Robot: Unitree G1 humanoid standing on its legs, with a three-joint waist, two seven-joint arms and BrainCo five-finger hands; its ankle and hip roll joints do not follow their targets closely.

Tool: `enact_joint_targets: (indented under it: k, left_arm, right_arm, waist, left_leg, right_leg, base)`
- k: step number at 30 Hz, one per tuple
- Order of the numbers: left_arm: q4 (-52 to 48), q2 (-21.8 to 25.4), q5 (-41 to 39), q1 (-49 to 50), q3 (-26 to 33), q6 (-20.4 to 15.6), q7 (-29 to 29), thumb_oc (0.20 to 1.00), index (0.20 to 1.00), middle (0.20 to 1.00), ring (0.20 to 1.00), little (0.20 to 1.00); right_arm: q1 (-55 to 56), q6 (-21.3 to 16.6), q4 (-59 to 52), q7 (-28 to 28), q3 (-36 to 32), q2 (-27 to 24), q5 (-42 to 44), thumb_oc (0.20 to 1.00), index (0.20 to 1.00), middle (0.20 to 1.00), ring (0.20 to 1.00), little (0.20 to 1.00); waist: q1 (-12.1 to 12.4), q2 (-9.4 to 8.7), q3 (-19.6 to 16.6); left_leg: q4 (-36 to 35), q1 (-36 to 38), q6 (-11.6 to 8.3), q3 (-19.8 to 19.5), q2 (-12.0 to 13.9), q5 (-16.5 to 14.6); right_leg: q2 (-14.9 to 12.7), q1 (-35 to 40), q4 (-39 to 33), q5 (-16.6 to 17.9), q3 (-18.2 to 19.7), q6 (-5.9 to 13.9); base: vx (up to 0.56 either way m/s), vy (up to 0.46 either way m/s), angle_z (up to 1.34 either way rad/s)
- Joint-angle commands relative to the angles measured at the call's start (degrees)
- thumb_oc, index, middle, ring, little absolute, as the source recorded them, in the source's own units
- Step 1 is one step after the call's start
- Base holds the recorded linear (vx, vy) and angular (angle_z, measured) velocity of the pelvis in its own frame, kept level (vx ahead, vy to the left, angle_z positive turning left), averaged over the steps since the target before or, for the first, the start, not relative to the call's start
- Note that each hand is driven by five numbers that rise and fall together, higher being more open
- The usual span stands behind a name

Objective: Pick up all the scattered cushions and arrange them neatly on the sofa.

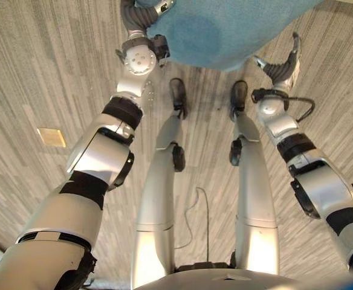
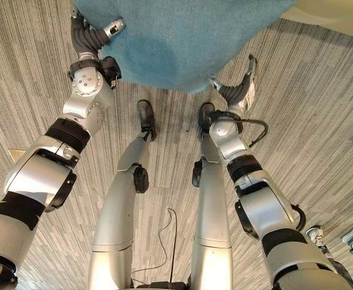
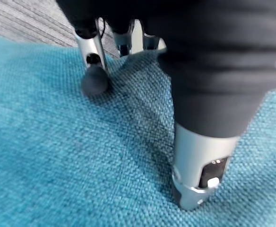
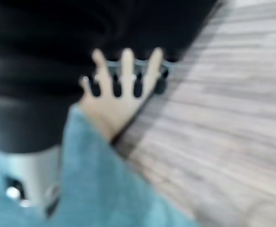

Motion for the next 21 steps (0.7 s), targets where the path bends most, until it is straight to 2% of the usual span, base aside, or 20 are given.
enact_joint_targets:
  k: [1,12,14,15,17,20,21]
  left_arm:
    - [-5.4,-4.2,3.3,-1.7,1.0,-3.1,-1.4,1.0,1.0,1.0,1.0,1.0]
    - [-6.6,-3.2,2.3,-1.6,0.2,-3.4,-2.3,1.0,1.0,1.0,1.0,1.0]
    - [-8.2,-2.6,2.2,-2.3,-0.8,-3.6,-3.3,1.0,1.0,1.0,1.0,1.0]
    - [-9.3,-2.1,1.6,-2.9,-1.1,-3.8,-3.7,1.0,1.0,1.0,1.0,1.0]
    - [-9.6,-1.9,1.3,-3.0,-1.2,-3.7,-4.1,1.0,1.0,1.0,1.0,1.0]
    - [-10.8,-2.5,0.4,-3.9,-1.6,-4.1,-5.1,1.0,1.0,1.0,1.0,1.0]
    - [-11.5,-3.1,-0.2,-4.6,-2.2,-4.4,-5.7,1.0,1.0,1.0,1.0,1.0]
  right_arm:
    - [-2.7,-0.3,-1.0,-2.6,1.1,-1.5,-2.1,1.0,1.0,1.0,1.0,1.0]
    - [-11.3,-1.0,4.2,-1.3,2.8,-6.3,1.0,1.0,1.0,1.0,1.0,1.0]
    - [-14.8,-2.6,4.2,2.0,5.5,-8.3,2.9,1.0,1.0,1.0,1.0,1.0]
    - [-17.0,-4.7,4.1,4.6,6.9,-8.7,5.3,1.0,1.0,1.0,1.0,1.0]
    - [-18.2,-5.2,4.7,6.2,8.7,-8.9,5.6,1.0,1.0,1.0,1.0,1.0]
    - [-21.4,-7.7,3.9,10.4,11.9,-8.4,7.9,1.0,1.0,1.0,1.0,1.0]
    - [-22.4,-9.7,2.8,13.9,14.0,-6.4,11.0,1.0,1.0,1.0,1.0,1.0]
  waist:
    - [-2.7,5.23,-0.8]
    - [-1.5,5.77,-1.2]
    - [-1.3,5.65,-1.3]
    - [-1.0,5.71,-1.4]
    - [-0.8,5.72,-1.3]
    - [-0.3,5.7,-1.5]
    - [0.1,5.77,-1.6]
  left_leg:
    - [11.5,0.7,-2.0,-3.9,0.0,-16.2]
    - [12.4,-1.6,-2.29,-4.3,0.2,-15.9]
    - [12.5,-2.4,-2.32,-4.3,0.0,-15.7]
    - [12.4,-2.9,-2.28,-4.4,0.0,-15.4]
    - [12.6,-3.4,-2.25,-4.1,0.0,-15.4]
    - [13.0,-4.7,-2.28,-4.2,0.0,-14.9]
    - [13.3,-5.0,-2.35,-4.3,0.0,-14.7]
  right_leg:
    - [-1.0,4.1,-2.9,-1.3,1.0,1.94]
    - [-0.8,1.6,-1.1,-1.8,1.2,2.04]
    - [-1.1,1.1,-0.7,-1.7,1.2,2.26]
    - [-1.3,0.6,0.0,-2.0,0.8,2.47]
    - [-1.2,0.1,0.6,-2.1,0.8,2.56]
    - [-1.4,-1.2,1.7,-2.1,0.7,2.88]
    - [-1.5,-1.5,2.3,-2.1,0.5,2.87]
  base:
    - [0.01,-0.037,0.0]
    - [0.0,-0.015,0.0]
    - [0.01,-0.009,0.04]
    - [0.0,0.0,0.0]
    - [0.01,0.022,0.02]
    - [0.0,0.0,0.0]
    - [0.0,0.0,0.0]
